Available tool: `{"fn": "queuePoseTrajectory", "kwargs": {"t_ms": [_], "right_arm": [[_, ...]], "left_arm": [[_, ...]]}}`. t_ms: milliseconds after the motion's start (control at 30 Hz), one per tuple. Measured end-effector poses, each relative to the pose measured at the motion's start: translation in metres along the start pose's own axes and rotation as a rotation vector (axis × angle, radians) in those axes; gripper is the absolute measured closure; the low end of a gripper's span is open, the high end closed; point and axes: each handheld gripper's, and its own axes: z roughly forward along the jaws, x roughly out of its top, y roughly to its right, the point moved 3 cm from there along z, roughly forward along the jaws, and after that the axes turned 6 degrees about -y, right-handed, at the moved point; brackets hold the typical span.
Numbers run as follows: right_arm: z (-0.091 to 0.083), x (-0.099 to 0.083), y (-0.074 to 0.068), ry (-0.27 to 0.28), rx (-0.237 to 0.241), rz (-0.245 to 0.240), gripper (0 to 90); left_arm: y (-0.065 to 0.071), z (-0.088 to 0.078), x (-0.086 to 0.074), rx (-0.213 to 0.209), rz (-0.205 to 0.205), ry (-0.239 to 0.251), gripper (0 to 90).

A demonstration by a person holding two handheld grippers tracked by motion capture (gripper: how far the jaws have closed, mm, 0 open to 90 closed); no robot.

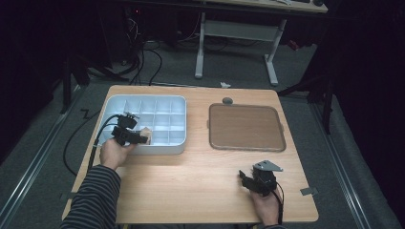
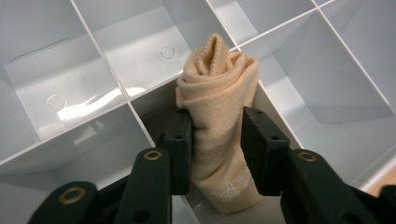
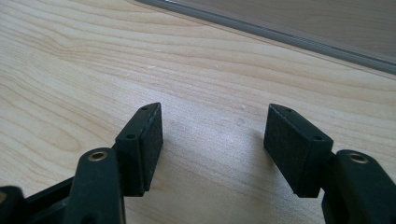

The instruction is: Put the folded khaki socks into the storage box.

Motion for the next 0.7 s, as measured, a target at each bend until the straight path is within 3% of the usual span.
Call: {"fn": "queuePoseTrajectory", "kwargs": {"t_ms": [367, 567, 700], "right_arm": [[0.0, 0.0, 0.0, 0.0, 0.001, -0.001, 37.5], [0.0, 0.0, 0.0, 0.0, 0.001, -0.001, 37.5], [0.0, 0.0, 0.0, 0.0, 0.001, -0.001, 37.5]], "left_arm": [[0.003, -0.014, 0.0, 0.048, -0.002, 0.059, 56.9], [0.003, -0.025, 0.002, 0.082, -0.019, 0.14, 59.8], [0.007, -0.028, 0.006, 0.093, -0.01, 0.162, 62.9]]}}
